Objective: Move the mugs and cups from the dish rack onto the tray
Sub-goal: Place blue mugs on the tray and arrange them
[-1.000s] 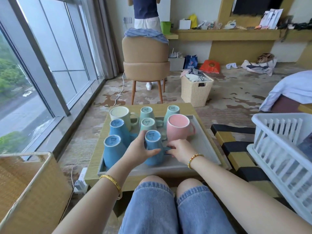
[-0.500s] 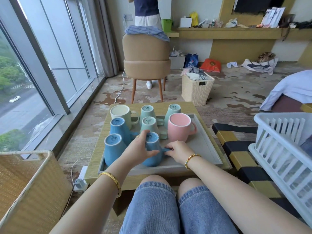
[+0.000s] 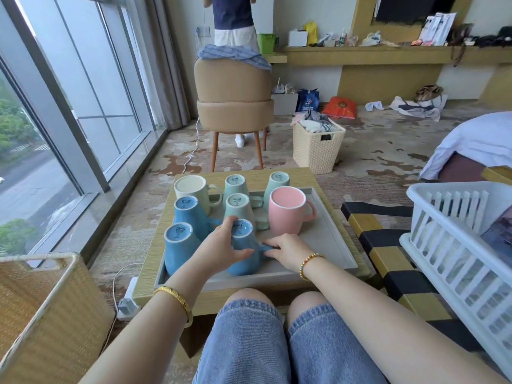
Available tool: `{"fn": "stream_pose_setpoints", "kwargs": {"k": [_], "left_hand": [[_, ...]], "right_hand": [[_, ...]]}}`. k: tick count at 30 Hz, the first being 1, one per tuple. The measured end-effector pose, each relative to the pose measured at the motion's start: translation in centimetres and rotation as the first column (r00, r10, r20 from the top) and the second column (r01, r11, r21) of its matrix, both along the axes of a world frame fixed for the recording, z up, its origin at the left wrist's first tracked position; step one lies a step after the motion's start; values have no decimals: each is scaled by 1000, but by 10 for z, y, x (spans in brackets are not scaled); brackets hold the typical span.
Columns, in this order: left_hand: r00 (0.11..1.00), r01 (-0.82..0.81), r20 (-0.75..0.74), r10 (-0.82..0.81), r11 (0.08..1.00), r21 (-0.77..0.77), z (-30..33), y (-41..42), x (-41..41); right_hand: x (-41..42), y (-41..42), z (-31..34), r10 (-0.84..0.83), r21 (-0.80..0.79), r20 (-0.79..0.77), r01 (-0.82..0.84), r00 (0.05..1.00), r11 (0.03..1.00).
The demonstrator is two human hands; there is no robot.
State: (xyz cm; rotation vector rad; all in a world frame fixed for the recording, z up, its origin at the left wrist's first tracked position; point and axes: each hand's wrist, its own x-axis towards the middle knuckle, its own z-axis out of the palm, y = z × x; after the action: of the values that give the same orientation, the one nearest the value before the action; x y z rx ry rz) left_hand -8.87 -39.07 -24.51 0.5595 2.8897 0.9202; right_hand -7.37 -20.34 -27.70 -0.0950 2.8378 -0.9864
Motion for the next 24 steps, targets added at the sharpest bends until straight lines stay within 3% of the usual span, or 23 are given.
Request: {"fn": "stream_pose_setpoints", "kwargs": {"k": [8,10,14,17,24], "left_hand": [[999,-42,-5,42,999,-25,1,1,4],[993,-94,-76,95,996,7,7,2,8],[916,-195,-304,260,954,228,37,19,15],[890,-139,-378,253,943,303,64,50,21],[890,136,-455,22,940,312,99,167,59]], "right_hand": [[3,-2,5,31,28,1,-31,1000,999],[6,0,14,-6,-32,-17,5,1000,999],[16,23,44,-136,-77,-157,126,978,989],[29,49,73,-201,-85,-233,186,951,979],[88,128,125,-330,-111,-394,312,858,944]]}}
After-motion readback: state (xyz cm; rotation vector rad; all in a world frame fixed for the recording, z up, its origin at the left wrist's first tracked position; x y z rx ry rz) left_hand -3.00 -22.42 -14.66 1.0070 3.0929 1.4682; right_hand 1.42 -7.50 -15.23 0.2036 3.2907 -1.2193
